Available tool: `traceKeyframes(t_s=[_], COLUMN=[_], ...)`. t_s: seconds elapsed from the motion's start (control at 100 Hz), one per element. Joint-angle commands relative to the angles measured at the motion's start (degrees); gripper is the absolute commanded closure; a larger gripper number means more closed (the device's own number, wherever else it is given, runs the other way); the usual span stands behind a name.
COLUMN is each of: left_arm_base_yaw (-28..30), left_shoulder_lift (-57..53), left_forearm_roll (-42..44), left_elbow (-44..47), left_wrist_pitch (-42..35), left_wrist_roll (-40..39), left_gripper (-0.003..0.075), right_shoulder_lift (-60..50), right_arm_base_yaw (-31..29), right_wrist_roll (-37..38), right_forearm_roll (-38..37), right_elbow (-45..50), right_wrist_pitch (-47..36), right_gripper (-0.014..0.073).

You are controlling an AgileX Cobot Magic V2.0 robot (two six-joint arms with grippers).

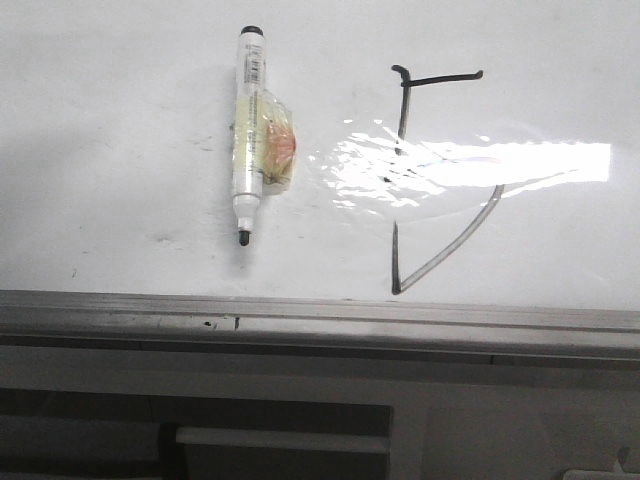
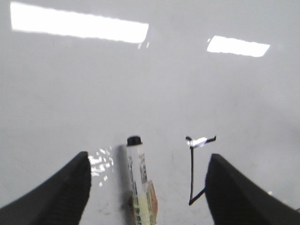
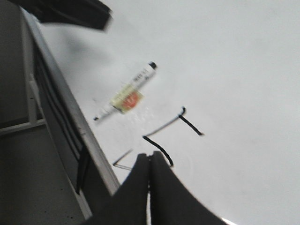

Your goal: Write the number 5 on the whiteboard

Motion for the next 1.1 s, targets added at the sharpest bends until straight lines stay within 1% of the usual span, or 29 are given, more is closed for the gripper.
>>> traceKeyframes(t_s=[0.0,0.02,0.03,0.04,0.07,0.08,0.11,0.16,0.31,0.46,0.67,1.03,1.09], left_arm_base_yaw=[-0.5,-0.5,-0.5,-0.5,-0.5,-0.5,-0.5,-0.5,-0.5,-0.5,-0.5,-0.5,-0.5], left_shoulder_lift=[-7.2,-9.4,-9.4,-11.1,-12.8,-13.8,-15.8,-18.9,-25.1,-26.7,-26.7,-26.8,-27.9], left_forearm_roll=[0.7,0.7,0.7,0.7,0.7,0.7,0.7,0.7,0.6,0.6,0.6,0.6,2.0], left_elbow=[1.5,2.5,2.8,3.5,5.0,5.3,7.1,9.5,15.2,18.4,20.5,21.2,22.1], left_wrist_pitch=[-2.0,-2.1,-2.1,-2.3,-2.3,-2.3,-2.3,-2.3,-2.2,-2.2,-2.0,-2.0,-3.0], left_wrist_roll=[5.7,6.0,6.0,6.0,6.0,6.0,6.0,6.0,6.1,6.1,6.1,6.1,6.1], left_gripper=[0.0431,0.0482,0.0494,0.0521,0.0563,0.0591,0.0648,0.0743,0.0741,0.0741,0.0741,0.0741,0.0741], right_shoulder_lift=[-4.1,-5.6,-6.5,-7.5,-8.9,-9.8,-11.7,-14.6,-21.0,-22.4,-22.4,-22.4,-22.4], right_arm_base_yaw=[-0.2,-0.2,-0.2,-0.2,-0.2,-0.2,-0.2,-0.2,-0.2,-0.2,-0.2,-0.2,-0.2], right_wrist_roll=[9.8,12.0,13.3,14.5,16.1,17.0,18.2,18.5,18.5,18.5,18.5,18.5,18.5], right_forearm_roll=[-10.4,-12.5,-13.2,-15.2,-17.0,-18.0,-19.7,-20.5,-19.6,-19.6,-19.6,-19.6,-19.6], right_elbow=[3.4,4.9,5.4,6.3,8.2,8.7,10.9,13.6,18.6,19.6,19.6,19.6,19.6], right_wrist_pitch=[-2.5,-2.5,-2.5,-2.5,-2.5,-2.5,-2.5,-2.5,-2.8,-1.3,-1.1,-1.1,-1.1], right_gripper=[0.0643,0.0643,0.0643,0.0643,0.0643,0.0643,0.0643,0.0643,0.0643,0.0644,0.0644,0.0645,0.0645])
